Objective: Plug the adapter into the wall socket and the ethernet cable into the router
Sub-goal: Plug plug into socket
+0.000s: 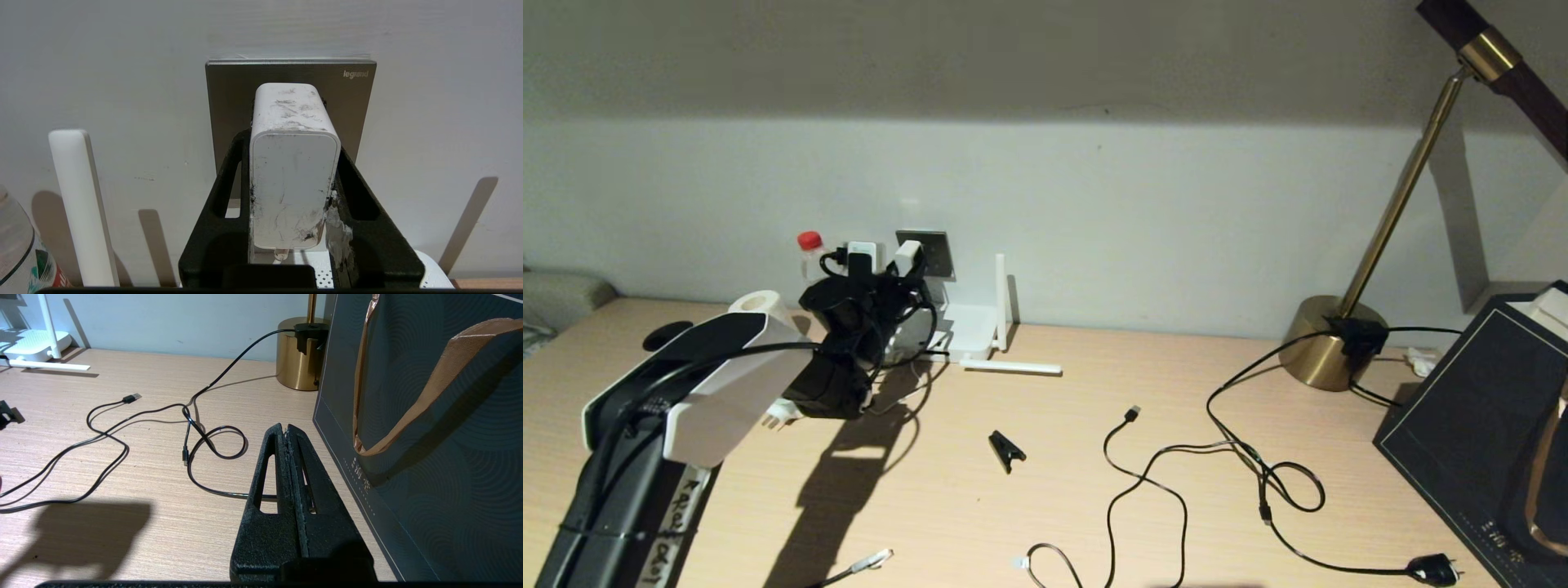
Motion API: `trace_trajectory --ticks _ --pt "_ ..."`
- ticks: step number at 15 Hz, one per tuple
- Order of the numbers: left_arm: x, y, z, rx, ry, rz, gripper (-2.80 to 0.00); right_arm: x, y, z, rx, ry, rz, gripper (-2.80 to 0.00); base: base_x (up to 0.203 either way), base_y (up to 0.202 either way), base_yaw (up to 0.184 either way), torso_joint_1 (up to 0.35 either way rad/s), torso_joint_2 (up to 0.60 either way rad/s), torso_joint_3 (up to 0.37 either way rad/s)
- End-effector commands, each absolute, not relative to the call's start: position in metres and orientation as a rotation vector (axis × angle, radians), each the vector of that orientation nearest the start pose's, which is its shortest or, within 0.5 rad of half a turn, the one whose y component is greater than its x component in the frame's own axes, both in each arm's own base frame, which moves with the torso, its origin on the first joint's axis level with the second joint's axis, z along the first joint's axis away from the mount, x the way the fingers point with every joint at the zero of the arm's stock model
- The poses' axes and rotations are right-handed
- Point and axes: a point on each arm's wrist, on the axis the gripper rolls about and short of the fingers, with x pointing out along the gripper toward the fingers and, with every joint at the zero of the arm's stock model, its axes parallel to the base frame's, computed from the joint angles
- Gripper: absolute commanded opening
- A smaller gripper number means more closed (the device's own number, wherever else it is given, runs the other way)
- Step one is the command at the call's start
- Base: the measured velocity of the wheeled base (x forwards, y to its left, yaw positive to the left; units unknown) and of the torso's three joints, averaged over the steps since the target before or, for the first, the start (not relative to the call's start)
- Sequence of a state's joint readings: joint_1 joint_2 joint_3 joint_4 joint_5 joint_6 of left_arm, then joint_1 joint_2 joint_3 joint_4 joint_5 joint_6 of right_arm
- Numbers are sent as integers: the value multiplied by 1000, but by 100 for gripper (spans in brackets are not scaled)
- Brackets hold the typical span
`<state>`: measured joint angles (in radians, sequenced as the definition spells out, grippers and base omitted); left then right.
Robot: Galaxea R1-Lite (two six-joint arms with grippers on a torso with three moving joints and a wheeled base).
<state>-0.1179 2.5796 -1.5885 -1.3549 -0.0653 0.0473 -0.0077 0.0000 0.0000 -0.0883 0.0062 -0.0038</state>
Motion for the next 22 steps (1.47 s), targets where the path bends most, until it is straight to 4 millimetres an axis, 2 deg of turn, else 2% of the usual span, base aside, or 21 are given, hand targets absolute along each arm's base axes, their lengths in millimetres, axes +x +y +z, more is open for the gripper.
trace_trajectory --ticks 1,11,22 --pt "505 -61 92 37 -376 -172 -280 -20 0 75 -5 -54 0 -280 0 0 0 0 0 0" --pt "507 -58 82 24 -353 -166 -280 -20 0 75 -5 -54 0 -280 0 0 0 0 0 0" --pt "508 -57 81 19 -354 -164 -280 -20 0 75 -5 -54 0 -280 0 0 0 0 0 0"
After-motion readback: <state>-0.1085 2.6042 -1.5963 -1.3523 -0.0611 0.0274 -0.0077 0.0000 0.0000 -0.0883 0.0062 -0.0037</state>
